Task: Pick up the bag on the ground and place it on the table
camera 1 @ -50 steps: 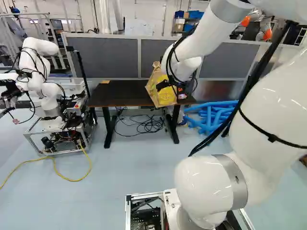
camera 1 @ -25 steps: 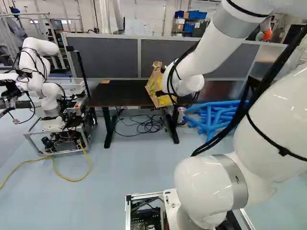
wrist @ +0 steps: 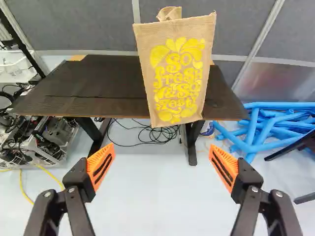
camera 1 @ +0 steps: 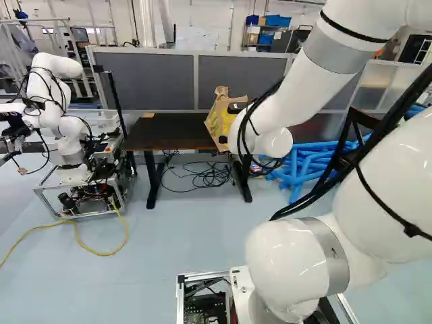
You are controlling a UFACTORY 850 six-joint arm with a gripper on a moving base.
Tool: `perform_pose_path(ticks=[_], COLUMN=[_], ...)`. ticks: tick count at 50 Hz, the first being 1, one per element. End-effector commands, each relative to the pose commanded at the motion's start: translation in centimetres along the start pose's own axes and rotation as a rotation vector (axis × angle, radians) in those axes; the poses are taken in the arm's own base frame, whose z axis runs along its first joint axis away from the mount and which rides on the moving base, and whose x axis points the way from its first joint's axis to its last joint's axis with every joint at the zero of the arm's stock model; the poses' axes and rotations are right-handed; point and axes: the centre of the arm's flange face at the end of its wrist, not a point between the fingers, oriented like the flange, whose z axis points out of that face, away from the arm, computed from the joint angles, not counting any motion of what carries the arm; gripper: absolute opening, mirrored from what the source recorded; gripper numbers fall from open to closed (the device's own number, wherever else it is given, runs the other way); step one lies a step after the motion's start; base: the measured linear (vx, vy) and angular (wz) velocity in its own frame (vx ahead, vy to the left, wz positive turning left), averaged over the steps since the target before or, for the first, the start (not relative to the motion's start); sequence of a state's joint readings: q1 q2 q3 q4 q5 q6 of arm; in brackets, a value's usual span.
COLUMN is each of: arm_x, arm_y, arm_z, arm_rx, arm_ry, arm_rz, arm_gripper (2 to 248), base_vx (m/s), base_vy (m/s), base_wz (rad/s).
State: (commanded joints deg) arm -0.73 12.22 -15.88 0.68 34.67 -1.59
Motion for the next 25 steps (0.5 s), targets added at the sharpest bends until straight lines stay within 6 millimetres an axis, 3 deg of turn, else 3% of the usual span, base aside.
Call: perform_pose_path(ticks=[25], arm_x=[-3.4], arm_y=[-0.3], arm_z=[-2.2], arm_rx=[0.009], arm_ry=[0.085], arm_rz=[0.007], arm_gripper=[247], base_vx=[0.000], base_vy=[0.000], base_wz=[0.000])
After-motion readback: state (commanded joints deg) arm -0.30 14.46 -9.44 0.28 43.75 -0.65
